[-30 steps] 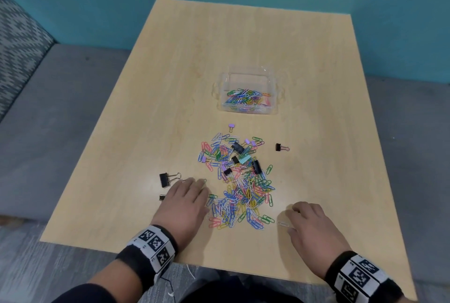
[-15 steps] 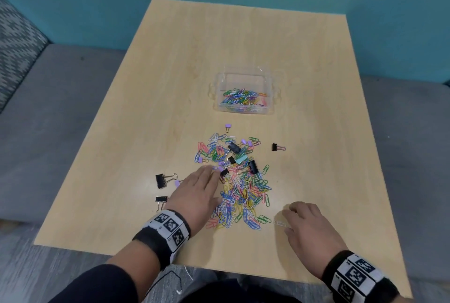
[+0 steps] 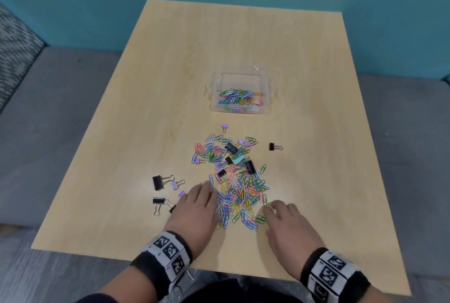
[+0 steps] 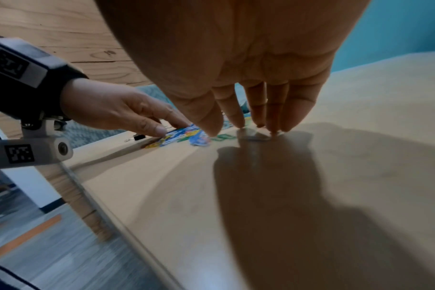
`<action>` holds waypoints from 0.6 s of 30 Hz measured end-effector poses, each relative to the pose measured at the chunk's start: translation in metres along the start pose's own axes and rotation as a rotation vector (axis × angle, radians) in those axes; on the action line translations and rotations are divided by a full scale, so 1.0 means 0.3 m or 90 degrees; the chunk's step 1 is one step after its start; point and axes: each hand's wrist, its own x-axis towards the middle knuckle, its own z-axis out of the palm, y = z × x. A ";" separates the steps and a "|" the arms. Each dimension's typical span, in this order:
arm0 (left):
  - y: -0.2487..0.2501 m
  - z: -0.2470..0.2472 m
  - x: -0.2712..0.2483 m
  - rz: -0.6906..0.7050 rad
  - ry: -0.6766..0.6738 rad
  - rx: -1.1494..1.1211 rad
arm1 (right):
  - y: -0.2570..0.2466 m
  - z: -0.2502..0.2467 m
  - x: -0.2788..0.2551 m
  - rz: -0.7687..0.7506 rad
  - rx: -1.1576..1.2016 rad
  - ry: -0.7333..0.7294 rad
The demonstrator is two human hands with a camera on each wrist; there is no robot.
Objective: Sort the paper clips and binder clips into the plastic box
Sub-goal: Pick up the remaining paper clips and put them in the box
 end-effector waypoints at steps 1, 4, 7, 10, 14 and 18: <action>0.018 0.010 -0.004 0.008 -0.009 -0.015 | -0.033 0.002 0.017 -0.007 0.002 -0.005; 0.055 0.019 -0.014 0.009 -0.014 -0.040 | -0.092 0.000 0.061 -0.064 0.036 -0.001; 0.073 -0.012 -0.056 -0.080 0.018 -0.106 | -0.062 -0.011 0.058 -0.016 0.091 0.029; 0.081 -0.008 -0.073 -0.108 0.016 -0.149 | -0.025 -0.009 0.039 0.079 0.066 -0.005; 0.086 -0.012 0.000 -0.089 0.024 -0.150 | -0.080 -0.012 0.108 0.027 0.045 -0.021; 0.099 -0.041 0.080 -0.083 0.000 -0.121 | -0.126 -0.025 0.209 0.004 0.046 -0.013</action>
